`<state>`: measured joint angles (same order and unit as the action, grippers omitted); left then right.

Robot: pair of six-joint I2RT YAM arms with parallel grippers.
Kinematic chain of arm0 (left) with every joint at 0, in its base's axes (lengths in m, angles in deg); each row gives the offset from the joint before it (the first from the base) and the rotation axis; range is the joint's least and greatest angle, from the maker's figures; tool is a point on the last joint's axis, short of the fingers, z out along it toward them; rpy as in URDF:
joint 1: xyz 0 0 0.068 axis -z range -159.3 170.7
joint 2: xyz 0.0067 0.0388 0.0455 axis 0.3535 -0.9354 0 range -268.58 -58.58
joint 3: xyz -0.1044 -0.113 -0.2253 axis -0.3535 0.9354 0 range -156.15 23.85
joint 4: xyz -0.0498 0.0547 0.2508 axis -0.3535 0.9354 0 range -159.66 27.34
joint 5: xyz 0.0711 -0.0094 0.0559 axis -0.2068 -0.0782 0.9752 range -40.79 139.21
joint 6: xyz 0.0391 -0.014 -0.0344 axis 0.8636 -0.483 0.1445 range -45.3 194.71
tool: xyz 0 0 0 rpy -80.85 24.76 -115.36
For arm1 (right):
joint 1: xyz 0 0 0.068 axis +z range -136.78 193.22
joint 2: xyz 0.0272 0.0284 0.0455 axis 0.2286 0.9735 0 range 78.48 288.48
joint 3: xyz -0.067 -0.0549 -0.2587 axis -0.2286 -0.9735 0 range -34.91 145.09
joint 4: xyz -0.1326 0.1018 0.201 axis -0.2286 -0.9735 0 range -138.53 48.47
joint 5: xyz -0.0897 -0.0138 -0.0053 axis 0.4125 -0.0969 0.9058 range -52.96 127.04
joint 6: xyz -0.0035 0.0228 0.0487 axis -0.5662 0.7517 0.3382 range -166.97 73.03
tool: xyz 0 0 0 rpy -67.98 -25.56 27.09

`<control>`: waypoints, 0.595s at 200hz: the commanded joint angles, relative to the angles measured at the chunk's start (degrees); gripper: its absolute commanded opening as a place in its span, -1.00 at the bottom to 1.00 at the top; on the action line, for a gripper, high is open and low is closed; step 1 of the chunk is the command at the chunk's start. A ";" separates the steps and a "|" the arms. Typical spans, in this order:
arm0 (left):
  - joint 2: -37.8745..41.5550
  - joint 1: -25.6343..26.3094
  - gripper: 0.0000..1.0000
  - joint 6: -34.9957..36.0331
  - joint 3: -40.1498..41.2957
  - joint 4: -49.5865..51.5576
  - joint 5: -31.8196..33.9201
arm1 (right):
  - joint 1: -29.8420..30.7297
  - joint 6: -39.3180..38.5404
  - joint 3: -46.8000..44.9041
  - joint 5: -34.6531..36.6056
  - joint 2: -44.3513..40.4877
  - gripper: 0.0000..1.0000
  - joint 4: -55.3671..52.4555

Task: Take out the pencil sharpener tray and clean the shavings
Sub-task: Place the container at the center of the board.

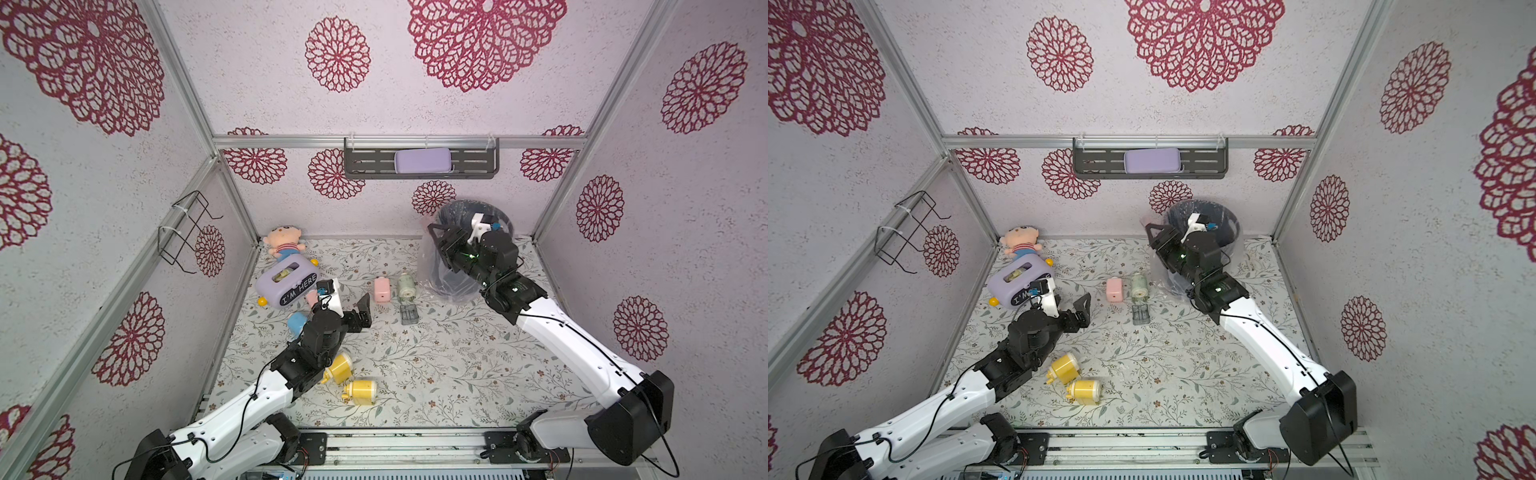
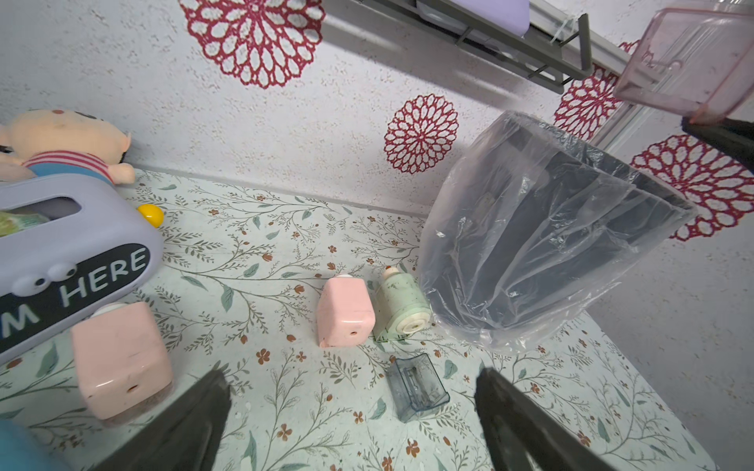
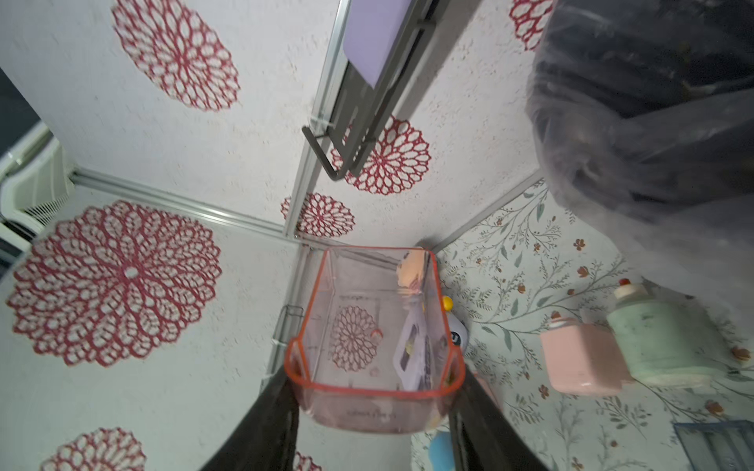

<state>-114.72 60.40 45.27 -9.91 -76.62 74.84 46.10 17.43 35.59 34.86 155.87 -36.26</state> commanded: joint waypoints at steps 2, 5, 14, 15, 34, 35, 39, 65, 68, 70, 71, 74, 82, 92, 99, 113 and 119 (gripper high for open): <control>-3.34 -0.33 0.95 -1.18 0.32 -2.02 0.75 | 1.36 -11.98 -3.43 2.72 -1.10 -0.31 -0.26; -3.87 -0.64 0.95 -1.55 0.23 -2.01 0.27 | 1.61 -12.50 -4.13 2.85 -1.05 -0.31 -0.07; -5.58 -1.78 0.95 -2.83 -0.06 -2.05 -1.35 | 2.32 -13.90 -6.07 3.36 -0.95 -0.30 0.44; -5.79 -1.93 0.95 -2.91 -0.12 -2.07 -1.54 | 2.43 -14.10 -6.29 3.38 -0.94 -0.30 0.57; -8.94 -4.79 0.95 -5.91 -0.61 -2.04 -4.74 | 4.21 -17.09 -9.53 4.56 -0.26 -0.29 1.93; -9.05 -4.98 0.95 -6.08 -0.61 -2.07 -4.99 | 4.34 -17.32 -9.65 4.64 -0.19 -0.30 2.02; -9.50 -5.81 0.95 -6.59 -0.52 -2.22 -6.30 | 4.70 -18.13 -10.04 4.86 0.09 -0.29 2.16; -10.19 -11.48 0.95 -11.18 1.50 -5.24 -15.10 | 8.04 -21.26 -11.51 8.35 2.08 -0.29 2.93; -10.03 -11.92 0.95 -11.55 1.85 -5.79 -15.71 | 8.54 -21.58 -11.64 8.78 2.40 -0.29 2.97; -9.91 -12.21 0.95 -11.66 2.14 -6.09 -16.01 | 8.81 -21.77 -11.69 9.01 2.63 -0.29 3.04; -9.84 -12.38 0.95 -11.73 2.26 -6.20 -16.16 | 8.97 -21.86 -11.69 9.11 2.75 -0.29 3.06; -9.67 -12.73 0.95 -11.96 2.50 -6.44 -16.40 | 9.42 -22.17 -11.63 9.53 3.20 -0.29 2.95; -9.28 -13.60 0.95 -12.02 2.88 -6.49 -16.71 | 10.74 -23.08 -11.37 10.88 4.42 -0.28 2.58; -9.16 -14.65 0.95 -11.64 2.68 -5.83 -16.84 | 12.41 -23.81 -10.97 12.40 5.92 -0.28 2.21; -9.24 -15.57 0.95 -11.61 2.49 -5.04 -17.01 | 13.79 -24.42 -10.62 13.48 7.02 -0.28 2.09; -9.35 -17.51 0.95 -12.20 2.72 -4.82 -18.10 | 16.53 -25.23 -9.75 16.29 9.26 -0.28 1.43; -9.26 -18.24 0.95 -12.59 3.06 -5.06 -18.48 | 17.68 -25.53 -9.39 17.36 10.25 -0.28 1.04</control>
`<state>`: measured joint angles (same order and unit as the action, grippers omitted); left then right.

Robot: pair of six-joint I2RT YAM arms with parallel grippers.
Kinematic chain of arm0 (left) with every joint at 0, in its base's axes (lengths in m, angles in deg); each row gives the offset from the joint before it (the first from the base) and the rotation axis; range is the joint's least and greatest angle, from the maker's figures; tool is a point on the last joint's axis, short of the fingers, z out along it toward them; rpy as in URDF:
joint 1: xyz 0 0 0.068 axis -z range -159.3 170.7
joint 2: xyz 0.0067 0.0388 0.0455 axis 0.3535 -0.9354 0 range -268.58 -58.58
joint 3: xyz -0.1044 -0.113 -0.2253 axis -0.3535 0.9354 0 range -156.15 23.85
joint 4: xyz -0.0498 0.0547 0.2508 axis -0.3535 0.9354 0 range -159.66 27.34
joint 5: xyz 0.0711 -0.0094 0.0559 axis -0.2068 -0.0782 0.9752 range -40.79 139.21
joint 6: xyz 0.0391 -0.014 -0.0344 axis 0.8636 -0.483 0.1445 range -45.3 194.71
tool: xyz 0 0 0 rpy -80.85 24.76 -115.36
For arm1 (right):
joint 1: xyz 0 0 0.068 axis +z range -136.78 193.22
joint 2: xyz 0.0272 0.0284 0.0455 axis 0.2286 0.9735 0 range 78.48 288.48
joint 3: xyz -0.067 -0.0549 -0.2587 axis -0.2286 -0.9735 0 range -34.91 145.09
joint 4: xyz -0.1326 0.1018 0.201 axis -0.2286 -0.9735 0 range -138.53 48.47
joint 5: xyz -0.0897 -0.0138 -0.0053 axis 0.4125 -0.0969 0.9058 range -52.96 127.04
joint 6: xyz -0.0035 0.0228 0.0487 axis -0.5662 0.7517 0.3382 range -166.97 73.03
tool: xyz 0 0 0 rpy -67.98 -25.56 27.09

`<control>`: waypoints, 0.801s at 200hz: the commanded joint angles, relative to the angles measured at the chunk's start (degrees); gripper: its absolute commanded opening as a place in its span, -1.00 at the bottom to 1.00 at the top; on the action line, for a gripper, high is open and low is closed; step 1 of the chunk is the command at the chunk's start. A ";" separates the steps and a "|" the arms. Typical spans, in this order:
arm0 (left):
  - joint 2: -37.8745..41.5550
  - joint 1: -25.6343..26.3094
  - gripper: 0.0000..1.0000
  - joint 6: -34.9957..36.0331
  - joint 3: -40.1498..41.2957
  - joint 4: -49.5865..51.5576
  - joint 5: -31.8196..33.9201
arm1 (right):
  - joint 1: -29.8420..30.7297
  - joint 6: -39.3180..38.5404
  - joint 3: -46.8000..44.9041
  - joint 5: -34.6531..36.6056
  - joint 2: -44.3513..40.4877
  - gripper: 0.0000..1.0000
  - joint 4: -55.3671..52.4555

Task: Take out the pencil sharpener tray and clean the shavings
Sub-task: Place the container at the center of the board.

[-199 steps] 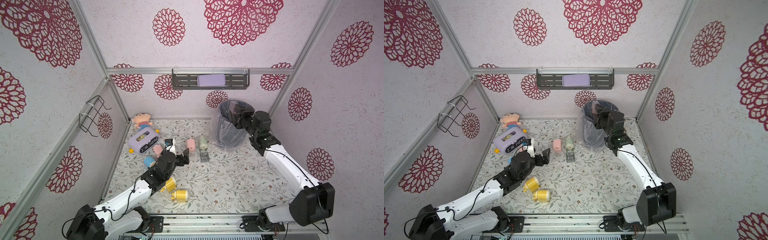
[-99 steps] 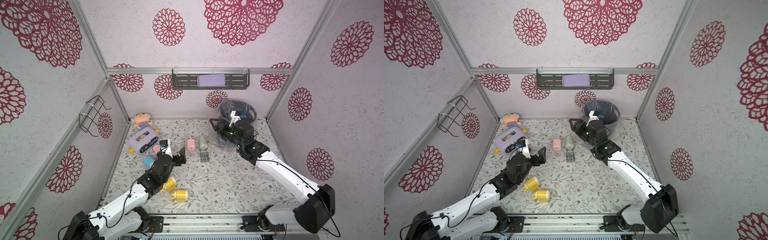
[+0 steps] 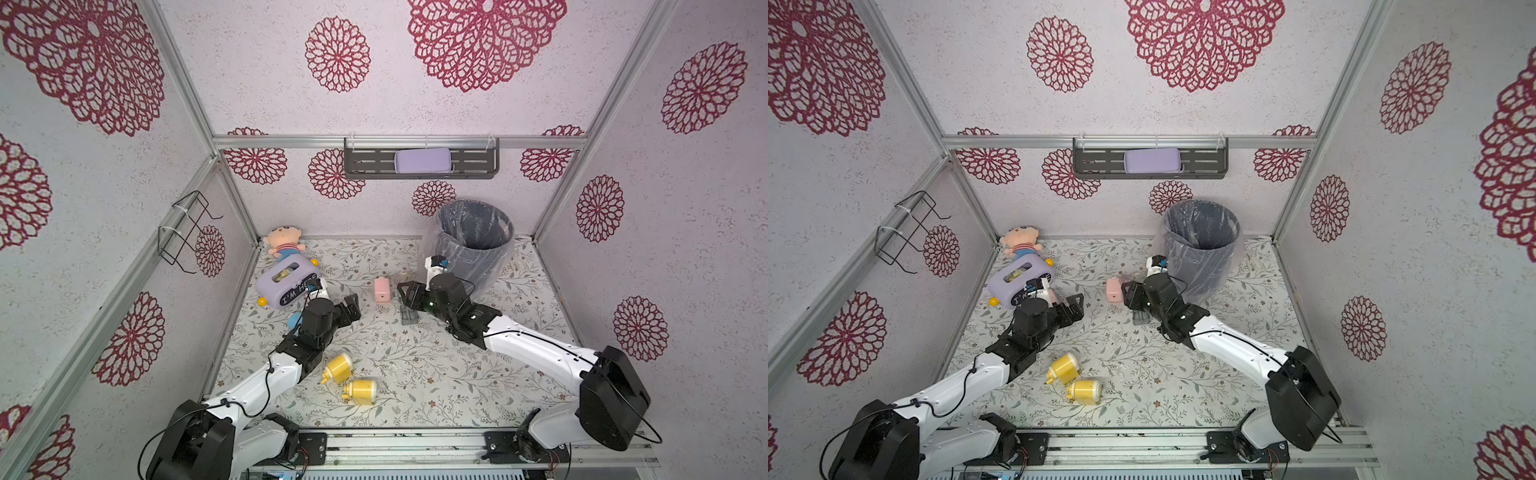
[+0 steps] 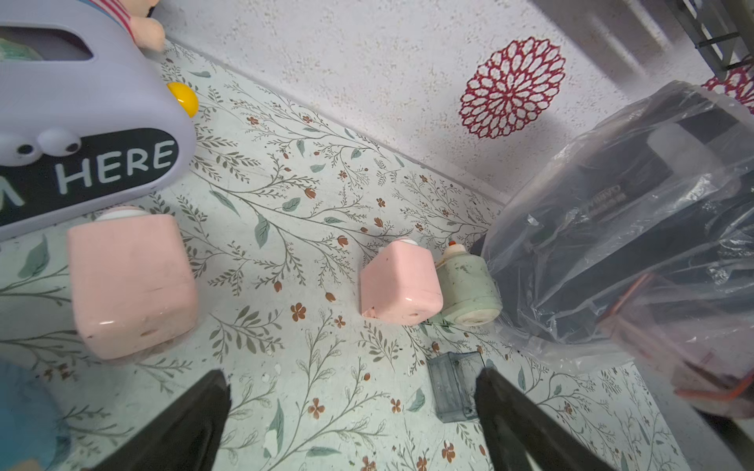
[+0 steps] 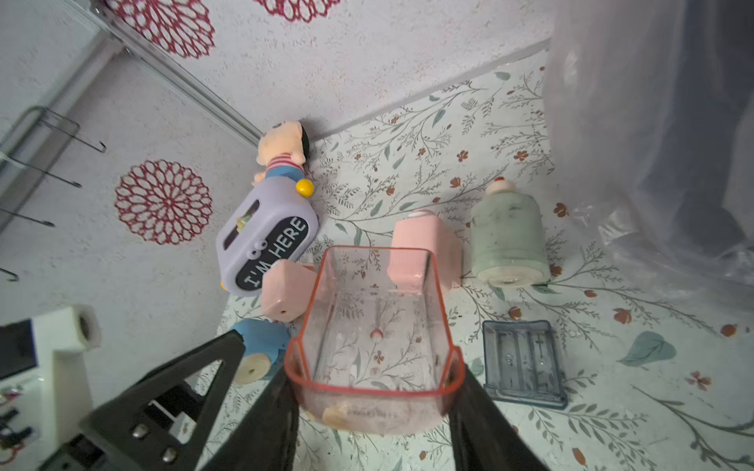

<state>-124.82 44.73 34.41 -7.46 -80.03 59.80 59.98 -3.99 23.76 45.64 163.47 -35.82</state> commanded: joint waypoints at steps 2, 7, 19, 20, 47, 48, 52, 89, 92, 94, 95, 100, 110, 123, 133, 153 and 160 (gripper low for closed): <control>0.84 -2.78 0.95 -1.90 0.75 -1.73 -3.53 | 4.15 -4.19 2.63 7.02 2.88 -0.28 0.32; 0.91 -3.29 0.95 -2.19 1.04 -1.97 -3.79 | 4.97 -4.23 3.12 8.53 3.67 -0.28 -0.57; 1.19 -4.33 0.95 -2.73 1.57 -2.36 -4.25 | 6.80 -4.77 4.25 11.02 5.52 -0.28 -2.31; 1.24 -4.43 0.95 -2.79 1.58 -2.37 -4.30 | 7.00 -4.80 4.34 11.27 5.66 -0.27 -2.43; 1.76 -5.74 0.95 -3.16 1.87 -2.11 -4.93 | 10.81 -5.16 6.89 17.82 9.48 -0.25 -6.31; 1.79 -5.79 0.95 -3.19 1.87 -2.11 -4.95 | 10.98 -5.13 6.98 18.06 9.62 -0.25 -6.41; 1.89 -5.92 0.95 -3.21 1.87 -2.04 -5.08 | 11.32 -5.10 7.36 18.91 10.20 -0.25 -7.01; 2.30 -6.28 0.95 -3.45 2.01 -1.72 -5.77 | 12.95 -3.99 11.11 23.87 15.15 -0.23 -12.18; 2.34 -6.28 0.95 -3.47 2.04 -1.68 -5.76 | 12.92 -3.85 11.33 23.90 15.56 -0.23 -12.40; 2.34 -6.32 0.95 -3.48 2.04 -1.72 -5.69 | 12.92 -3.76 11.47 23.89 15.80 -0.23 -12.53; 2.34 -6.34 0.95 -3.48 2.04 -1.69 -5.72 | 12.92 -3.73 11.51 23.91 15.99 -0.22 -12.59; 2.43 -6.33 0.95 -3.48 2.00 -1.55 -5.54 | 12.87 -3.70 11.91 23.87 16.69 -0.22 -12.96; 2.66 -6.29 0.95 -3.48 2.02 -1.36 -5.34 | 12.83 -3.54 12.87 23.77 18.22 -0.20 -13.98; 2.87 -6.33 0.95 -3.48 2.05 -1.24 -5.37 | 12.83 -3.58 14.40 23.81 20.21 -0.18 -15.07; 3.06 -6.30 0.95 -3.56 2.12 -1.30 -5.50 | 12.76 -3.68 15.40 23.97 21.57 -0.18 -15.58; 3.20 -6.28 0.95 -3.60 2.21 -1.24 -5.71 | 12.66 -4.21 17.85 24.89 24.21 -0.16 -17.39; 3.19 -6.28 0.95 -3.56 2.15 -1.29 -5.72 | 12.49 -4.25 18.58 25.03 25.04 -0.15 -17.93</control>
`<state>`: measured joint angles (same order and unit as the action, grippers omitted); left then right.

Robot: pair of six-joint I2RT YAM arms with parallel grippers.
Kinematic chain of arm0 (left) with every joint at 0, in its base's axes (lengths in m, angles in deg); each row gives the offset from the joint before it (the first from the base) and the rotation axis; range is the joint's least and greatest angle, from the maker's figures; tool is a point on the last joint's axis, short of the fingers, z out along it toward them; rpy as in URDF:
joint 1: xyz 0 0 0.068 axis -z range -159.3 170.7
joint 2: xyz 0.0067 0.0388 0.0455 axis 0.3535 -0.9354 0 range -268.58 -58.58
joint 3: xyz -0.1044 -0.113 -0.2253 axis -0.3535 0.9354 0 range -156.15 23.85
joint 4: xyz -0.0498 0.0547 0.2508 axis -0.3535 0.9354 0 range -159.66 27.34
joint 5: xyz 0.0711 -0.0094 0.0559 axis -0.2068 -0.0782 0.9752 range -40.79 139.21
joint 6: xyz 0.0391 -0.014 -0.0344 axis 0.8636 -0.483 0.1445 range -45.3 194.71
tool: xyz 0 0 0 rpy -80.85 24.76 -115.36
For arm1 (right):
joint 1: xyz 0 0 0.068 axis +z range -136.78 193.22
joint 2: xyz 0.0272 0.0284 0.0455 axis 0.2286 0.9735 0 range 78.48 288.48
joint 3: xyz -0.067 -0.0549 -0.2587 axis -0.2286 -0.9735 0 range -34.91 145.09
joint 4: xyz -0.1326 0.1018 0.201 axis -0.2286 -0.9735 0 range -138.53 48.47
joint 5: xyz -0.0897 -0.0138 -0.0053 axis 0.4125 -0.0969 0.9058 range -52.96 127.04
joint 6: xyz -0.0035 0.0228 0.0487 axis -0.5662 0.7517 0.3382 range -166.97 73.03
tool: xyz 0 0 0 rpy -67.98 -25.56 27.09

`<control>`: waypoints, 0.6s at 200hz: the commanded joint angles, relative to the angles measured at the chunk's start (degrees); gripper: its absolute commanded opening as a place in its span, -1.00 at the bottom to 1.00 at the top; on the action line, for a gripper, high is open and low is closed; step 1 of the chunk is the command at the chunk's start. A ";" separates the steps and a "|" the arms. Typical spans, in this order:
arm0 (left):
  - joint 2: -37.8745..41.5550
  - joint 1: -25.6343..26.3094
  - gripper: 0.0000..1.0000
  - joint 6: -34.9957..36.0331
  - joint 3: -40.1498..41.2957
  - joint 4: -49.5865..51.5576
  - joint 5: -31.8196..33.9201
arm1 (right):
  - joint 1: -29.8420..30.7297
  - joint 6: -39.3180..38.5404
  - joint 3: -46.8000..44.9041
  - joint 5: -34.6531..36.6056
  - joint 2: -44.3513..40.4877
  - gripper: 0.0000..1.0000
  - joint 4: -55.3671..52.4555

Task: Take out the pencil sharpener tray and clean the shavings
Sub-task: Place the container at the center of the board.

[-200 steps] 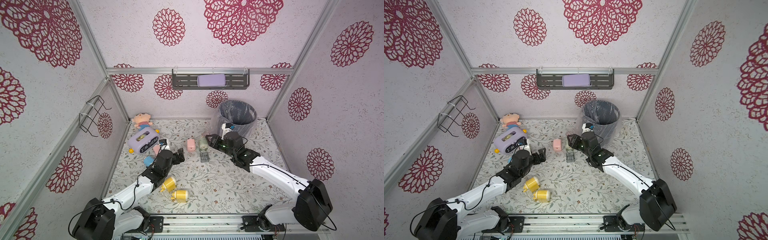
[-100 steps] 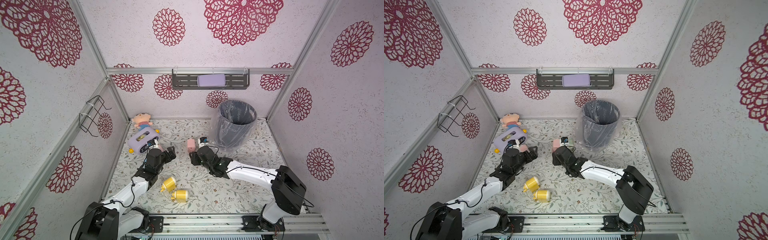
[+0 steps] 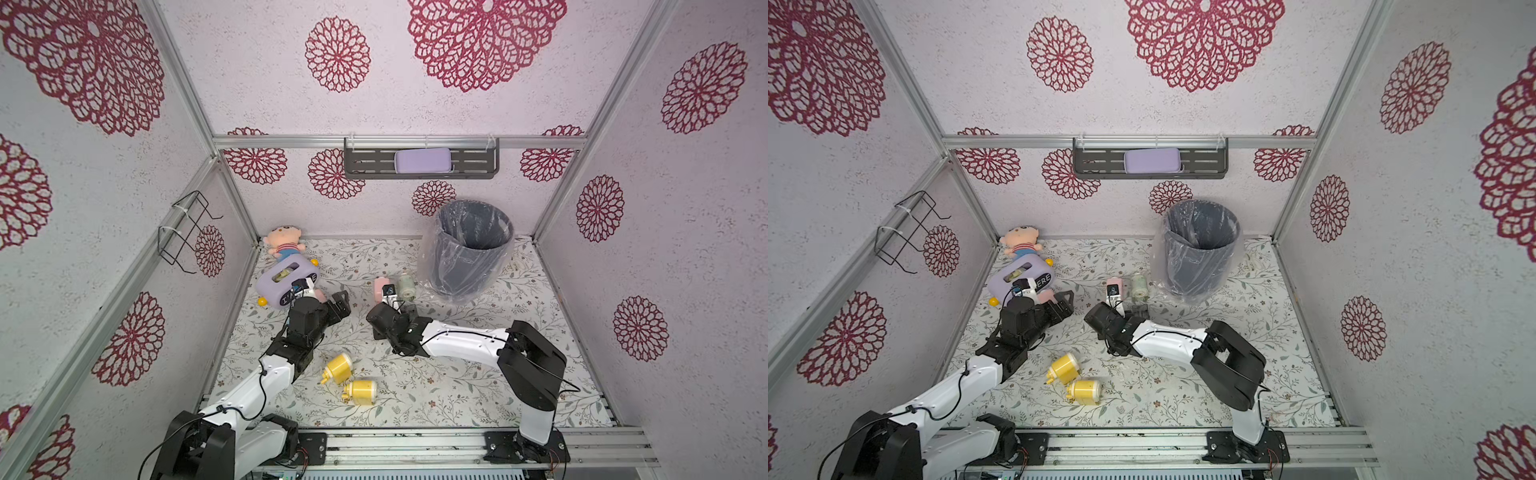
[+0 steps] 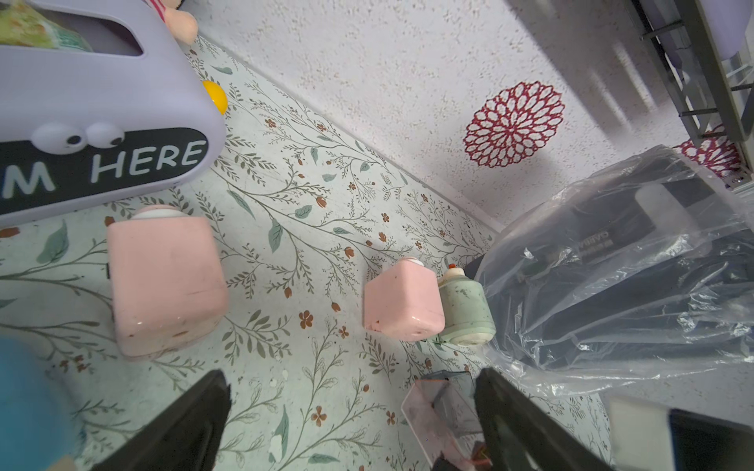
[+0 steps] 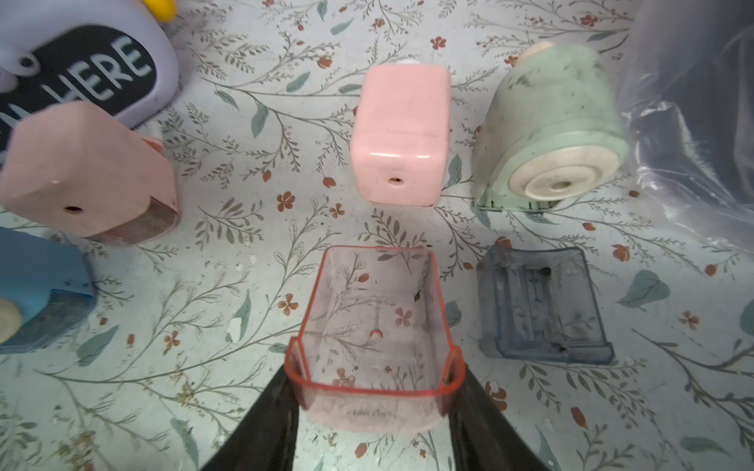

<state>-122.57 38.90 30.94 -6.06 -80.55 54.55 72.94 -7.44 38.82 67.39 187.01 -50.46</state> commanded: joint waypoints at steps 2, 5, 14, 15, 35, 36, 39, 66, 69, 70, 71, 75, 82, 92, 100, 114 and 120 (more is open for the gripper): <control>0.94 -0.44 0.95 -0.09 0.80 -0.72 -0.50 | -0.53 -0.82 3.72 3.31 1.68 -0.15 -3.44; 0.95 -0.46 0.95 -0.09 0.76 -0.76 -0.49 | -0.63 -0.81 3.92 3.30 2.07 -0.15 -3.58; 1.08 -0.47 0.95 0.00 0.78 -0.78 -0.47 | -0.87 -0.79 4.60 3.10 2.95 -0.15 -3.81; 1.11 -0.45 0.95 0.00 0.85 -0.79 -0.45 | -0.85 -0.82 4.63 3.12 3.11 -0.15 -3.81; 1.25 -0.44 0.95 0.00 0.89 -0.76 -0.53 | -1.27 -1.14 6.21 2.94 4.99 -0.14 -4.12; 1.28 -0.49 0.95 0.00 0.90 -0.77 -0.52 | -1.27 -1.13 6.23 2.95 5.09 -0.14 -4.14; 1.26 -0.50 0.95 0.04 0.91 -0.71 -0.52 | -1.35 -1.19 6.39 2.96 5.36 -0.14 -4.15; 1.55 -0.47 0.95 0.09 0.99 -0.73 -0.66 | -1.93 -1.24 7.98 2.76 7.62 -0.12 -4.33; 1.50 -0.44 0.95 0.09 1.00 -0.74 -0.66 | -2.07 -1.17 8.12 2.74 7.88 -0.12 -4.34; 1.50 -0.44 0.95 0.09 1.00 -0.72 -0.63 | -2.11 -1.19 8.15 2.76 7.90 -0.12 -4.30; 1.50 -0.44 0.95 0.09 0.95 -0.71 -0.61 | -2.13 -1.15 8.17 2.73 7.96 -0.12 -4.28; 1.51 -0.45 0.95 0.09 0.99 -0.77 -0.60 | -2.28 -1.05 8.27 2.63 8.20 -0.12 -4.14; 1.52 -0.47 0.95 0.09 1.00 -0.75 -0.70 | -2.54 -0.98 8.34 2.30 8.52 -0.11 -4.02; 1.58 -0.52 0.95 0.09 1.00 -0.79 -0.81 | -2.84 -1.03 8.41 1.91 8.95 -0.10 -3.65; 1.55 -0.44 0.95 0.09 0.99 -0.82 -0.86 | -2.94 -1.01 8.49 1.90 9.40 -0.10 -3.55; 1.61 -0.49 0.95 0.13 0.97 -0.79 -1.00 | -3.23 -0.86 8.72 1.76 10.13 -0.08 -3.55; 1.65 -0.45 0.95 0.09 0.99 -0.82 -1.04 | -3.35 -0.82 8.72 1.47 10.41 -0.08 -3.55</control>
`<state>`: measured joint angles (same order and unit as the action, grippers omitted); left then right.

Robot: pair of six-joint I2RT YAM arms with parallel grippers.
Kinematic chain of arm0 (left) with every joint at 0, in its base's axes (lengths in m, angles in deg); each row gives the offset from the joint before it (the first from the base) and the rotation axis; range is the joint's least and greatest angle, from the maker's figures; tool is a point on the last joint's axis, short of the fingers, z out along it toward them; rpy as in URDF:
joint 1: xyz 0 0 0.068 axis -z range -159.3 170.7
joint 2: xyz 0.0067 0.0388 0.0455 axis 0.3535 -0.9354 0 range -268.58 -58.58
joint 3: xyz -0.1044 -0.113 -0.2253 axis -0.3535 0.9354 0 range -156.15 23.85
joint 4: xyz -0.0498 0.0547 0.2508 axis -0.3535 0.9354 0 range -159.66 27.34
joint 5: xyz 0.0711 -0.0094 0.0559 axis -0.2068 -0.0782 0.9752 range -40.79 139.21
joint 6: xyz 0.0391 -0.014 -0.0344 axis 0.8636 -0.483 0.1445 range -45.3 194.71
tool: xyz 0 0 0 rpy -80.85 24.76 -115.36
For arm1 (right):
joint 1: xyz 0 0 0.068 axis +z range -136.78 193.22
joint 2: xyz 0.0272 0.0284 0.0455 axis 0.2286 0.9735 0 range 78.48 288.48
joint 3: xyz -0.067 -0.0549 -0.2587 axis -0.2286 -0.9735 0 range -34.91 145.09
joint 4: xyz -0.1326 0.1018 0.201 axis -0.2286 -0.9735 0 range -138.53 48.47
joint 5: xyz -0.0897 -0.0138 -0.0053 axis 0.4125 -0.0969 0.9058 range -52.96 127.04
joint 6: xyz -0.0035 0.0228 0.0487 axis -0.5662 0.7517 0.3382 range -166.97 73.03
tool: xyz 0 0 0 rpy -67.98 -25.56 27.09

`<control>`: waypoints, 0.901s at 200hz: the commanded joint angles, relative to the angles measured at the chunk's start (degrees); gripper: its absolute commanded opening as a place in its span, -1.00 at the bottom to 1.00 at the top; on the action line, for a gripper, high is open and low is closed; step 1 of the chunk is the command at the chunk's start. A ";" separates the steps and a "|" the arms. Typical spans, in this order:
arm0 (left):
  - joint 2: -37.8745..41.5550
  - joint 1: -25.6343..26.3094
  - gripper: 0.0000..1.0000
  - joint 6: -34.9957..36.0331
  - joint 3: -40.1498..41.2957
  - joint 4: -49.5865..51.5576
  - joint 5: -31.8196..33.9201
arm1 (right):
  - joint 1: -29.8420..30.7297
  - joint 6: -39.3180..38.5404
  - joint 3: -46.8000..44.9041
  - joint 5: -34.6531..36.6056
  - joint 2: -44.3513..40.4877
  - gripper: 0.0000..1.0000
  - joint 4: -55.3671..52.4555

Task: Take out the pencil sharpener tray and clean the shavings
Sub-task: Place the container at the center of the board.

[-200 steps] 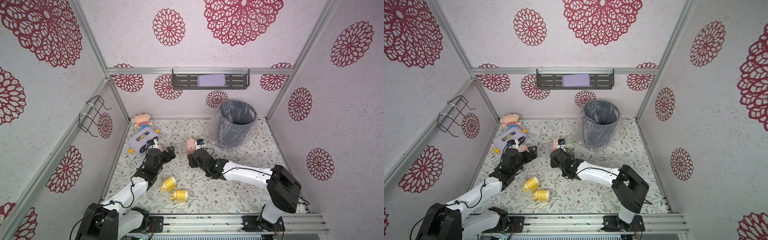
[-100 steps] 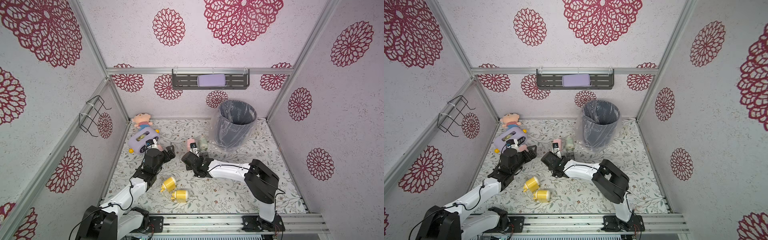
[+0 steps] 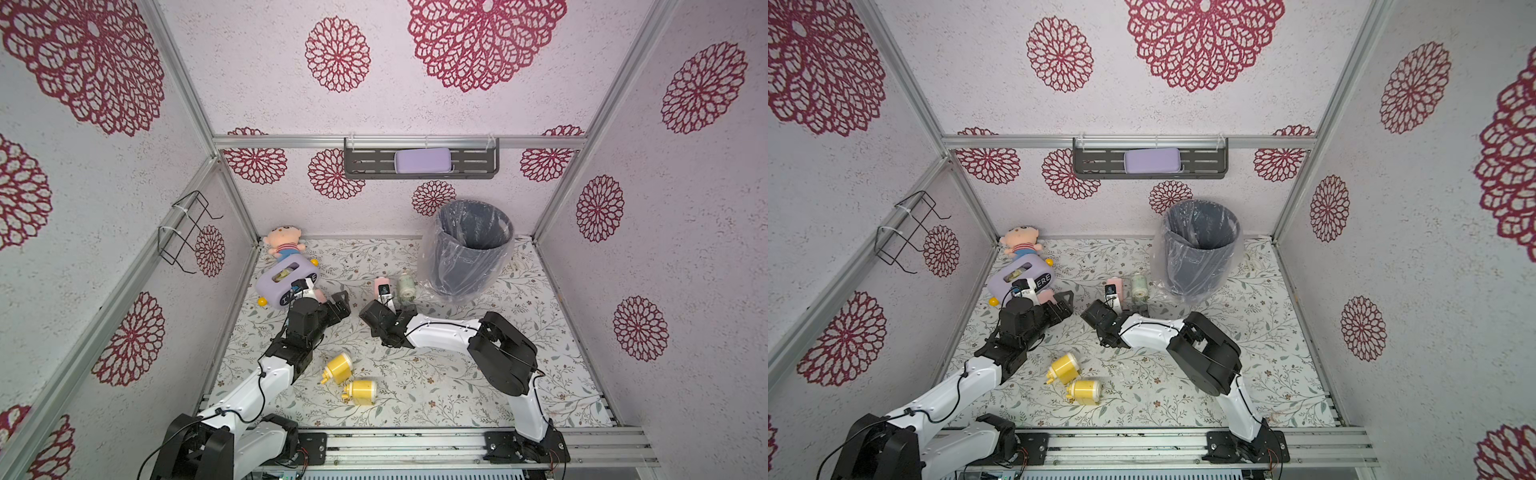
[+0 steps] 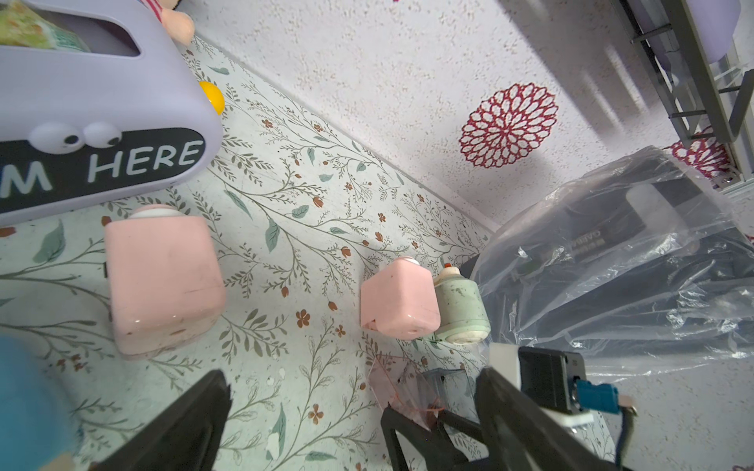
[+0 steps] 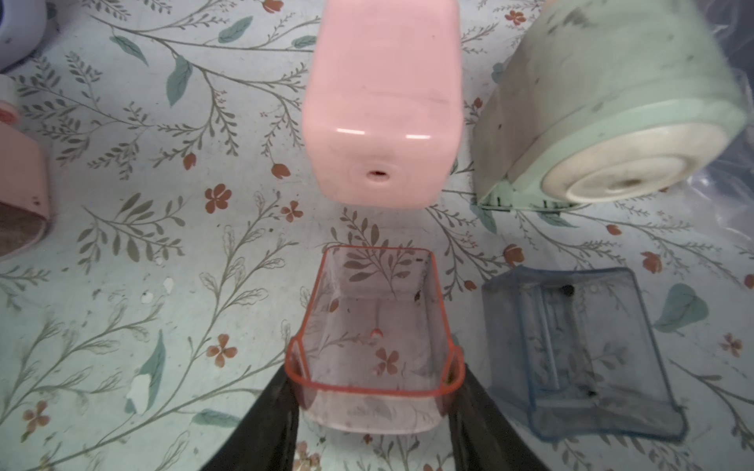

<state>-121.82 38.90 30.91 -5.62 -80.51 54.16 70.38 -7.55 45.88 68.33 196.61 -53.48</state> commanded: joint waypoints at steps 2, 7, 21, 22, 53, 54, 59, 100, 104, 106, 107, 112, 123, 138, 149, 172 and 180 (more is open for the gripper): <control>0.92 -0.44 0.95 0.11 0.54 -0.86 -0.58 | -0.82 -0.69 1.65 0.46 0.95 -0.08 -0.47; 0.93 -0.44 0.95 0.11 0.56 -0.84 -0.60 | -0.88 -0.62 1.66 0.28 1.11 -0.07 -0.38; 0.95 -0.44 0.95 0.11 0.53 -0.91 -0.66 | -0.89 -0.59 1.65 -0.42 1.70 -0.05 0.10; 0.94 -0.44 0.95 0.11 0.59 -0.92 -0.70 | -0.90 -0.62 1.69 -0.47 1.73 -0.05 0.09; 1.00 -0.51 0.95 0.02 0.62 -0.93 -0.94 | -0.95 -0.66 1.78 -1.49 2.76 0.00 0.60; 1.01 -0.52 0.95 0.02 0.63 -0.93 -0.88 | -0.93 -0.66 1.76 -1.53 2.79 0.00 0.65; 0.93 -0.46 0.95 -0.01 0.61 -0.93 -0.92 | -0.98 -0.69 1.80 -1.62 2.94 0.00 0.65; 1.11 -0.44 0.95 -0.07 0.65 -1.02 -1.15 | -1.00 -0.07 2.05 -2.52 3.85 0.02 0.44; 1.14 -0.49 0.95 -0.07 0.60 -1.01 -1.09 | -0.98 0.03 2.00 -2.61 3.91 0.03 0.41; 1.16 -0.45 0.95 0.00 0.63 -1.01 -1.11 | -1.00 0.11 2.00 -2.63 3.94 0.03 0.45; 1.13 -0.45 0.95 0.01 0.64 -1.01 -1.09 | -1.00 0.12 2.00 -2.68 3.95 0.03 0.48; 1.18 -0.45 0.95 0.02 0.63 -0.97 -1.06 | -0.98 0.21 1.94 -2.72 3.95 0.03 0.35; 1.26 -0.45 0.95 0.02 0.65 -0.98 -1.12 | -0.98 0.51 1.89 -2.88 4.04 0.04 0.42; 1.37 -0.45 0.95 0.02 0.65 -0.94 -1.21 | -1.00 0.58 1.81 -2.90 4.22 0.04 0.19; 1.50 -0.44 0.95 0.02 0.65 -0.95 -1.26 | -0.97 0.75 1.79 -2.87 4.30 0.05 0.09; 1.80 -0.44 0.95 0.11 0.64 -0.84 -1.20 | -1.02 0.92 1.78 -3.22 4.39 0.08 0.00; 1.96 -0.44 0.95 0.10 0.63 -0.61 -0.97 | -1.08 0.92 1.76 -3.40 4.39 0.10 0.05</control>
<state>-120.99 38.90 30.89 -5.56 -80.53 53.24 69.73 -7.25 46.73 65.31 200.33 -52.15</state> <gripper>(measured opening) 0.974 0.542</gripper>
